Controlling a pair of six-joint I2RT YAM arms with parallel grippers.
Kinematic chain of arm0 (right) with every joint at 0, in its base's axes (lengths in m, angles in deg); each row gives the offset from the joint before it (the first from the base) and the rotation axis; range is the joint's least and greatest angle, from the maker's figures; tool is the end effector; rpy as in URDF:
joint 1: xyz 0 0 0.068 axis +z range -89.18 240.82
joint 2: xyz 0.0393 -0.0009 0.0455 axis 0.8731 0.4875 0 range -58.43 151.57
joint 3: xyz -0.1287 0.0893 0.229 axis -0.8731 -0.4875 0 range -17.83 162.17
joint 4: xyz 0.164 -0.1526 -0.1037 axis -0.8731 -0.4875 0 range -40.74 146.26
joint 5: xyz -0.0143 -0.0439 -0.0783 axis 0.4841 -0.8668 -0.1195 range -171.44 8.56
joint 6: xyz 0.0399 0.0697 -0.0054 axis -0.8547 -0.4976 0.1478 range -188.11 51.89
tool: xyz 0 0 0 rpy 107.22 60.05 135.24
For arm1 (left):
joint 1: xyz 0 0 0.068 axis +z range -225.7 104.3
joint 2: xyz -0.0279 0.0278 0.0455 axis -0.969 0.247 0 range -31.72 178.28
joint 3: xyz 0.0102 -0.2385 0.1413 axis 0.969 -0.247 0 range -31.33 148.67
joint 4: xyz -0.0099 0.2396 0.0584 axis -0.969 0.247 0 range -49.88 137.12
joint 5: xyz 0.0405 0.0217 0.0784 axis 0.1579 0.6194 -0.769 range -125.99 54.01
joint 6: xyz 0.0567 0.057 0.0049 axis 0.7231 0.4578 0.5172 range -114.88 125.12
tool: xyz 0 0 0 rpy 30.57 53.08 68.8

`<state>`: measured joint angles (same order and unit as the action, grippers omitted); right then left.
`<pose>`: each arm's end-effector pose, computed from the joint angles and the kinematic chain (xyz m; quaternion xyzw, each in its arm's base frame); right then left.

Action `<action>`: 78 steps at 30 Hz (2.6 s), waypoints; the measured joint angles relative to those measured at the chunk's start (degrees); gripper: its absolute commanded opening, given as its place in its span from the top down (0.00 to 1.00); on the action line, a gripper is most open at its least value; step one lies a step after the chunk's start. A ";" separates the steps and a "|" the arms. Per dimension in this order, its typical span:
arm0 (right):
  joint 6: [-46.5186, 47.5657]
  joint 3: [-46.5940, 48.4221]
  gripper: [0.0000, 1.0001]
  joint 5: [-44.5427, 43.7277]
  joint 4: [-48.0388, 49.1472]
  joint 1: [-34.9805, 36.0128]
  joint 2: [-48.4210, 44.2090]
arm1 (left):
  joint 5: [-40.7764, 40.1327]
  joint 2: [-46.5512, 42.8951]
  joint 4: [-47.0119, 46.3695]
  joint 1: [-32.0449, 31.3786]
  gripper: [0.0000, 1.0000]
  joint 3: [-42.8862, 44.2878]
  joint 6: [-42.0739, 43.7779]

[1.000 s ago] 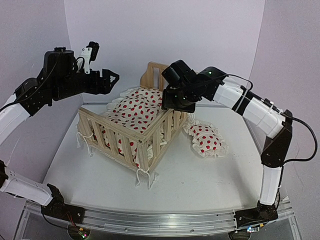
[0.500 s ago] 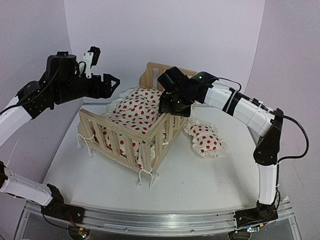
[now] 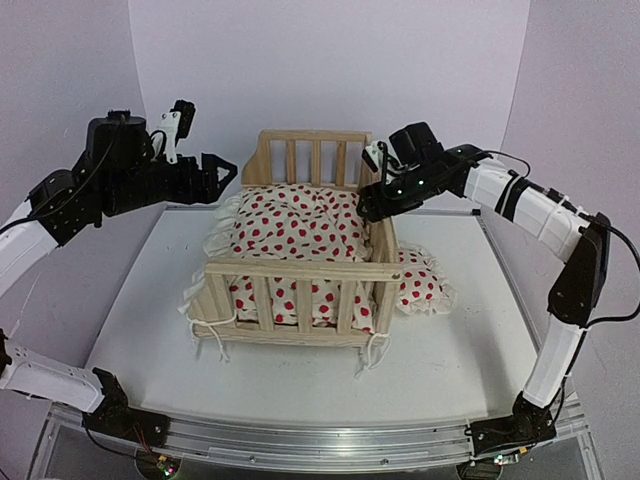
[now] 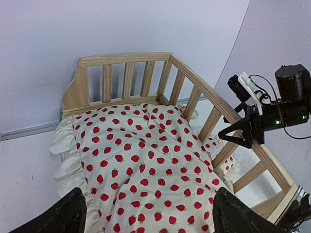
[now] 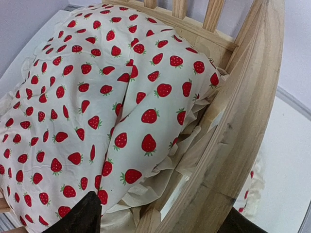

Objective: Set up the pet bed

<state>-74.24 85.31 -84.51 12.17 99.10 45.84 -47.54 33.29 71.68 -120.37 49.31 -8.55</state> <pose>0.3303 0.2559 0.3276 -0.2462 0.8909 0.1209 0.3619 0.1862 -0.1643 0.4376 0.1538 0.7815 -0.2219 0.5624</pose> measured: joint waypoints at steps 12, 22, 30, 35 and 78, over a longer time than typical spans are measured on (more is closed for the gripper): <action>28.17 3.91 0.13 21.05 -2.49 -9.01 2.45 | 7.37 4.02 -4.57 9.94 0.20 -6.29 -1.66; 14.23 19.19 0.02 -7.06 -13.09 -5.86 5.09 | 22.95 14.91 -21.84 32.72 0.08 -17.20 -3.72; -11.21 6.10 0.02 -6.36 -30.45 -7.63 -16.57 | 34.62 26.18 -27.76 38.27 0.11 -1.44 4.37; -20.83 3.45 0.02 1.88 -35.12 -6.80 -27.06 | 43.78 34.01 -26.10 38.60 0.12 6.16 12.44; -8.46 1.90 0.20 17.49 -12.83 -24.39 -2.89 | 29.92 -13.29 -17.22 26.82 0.63 -34.86 -4.33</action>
<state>-82.70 87.21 -67.02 -0.66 74.71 42.96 -17.62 20.00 54.45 -93.55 14.44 -12.88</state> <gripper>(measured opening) 0.811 0.333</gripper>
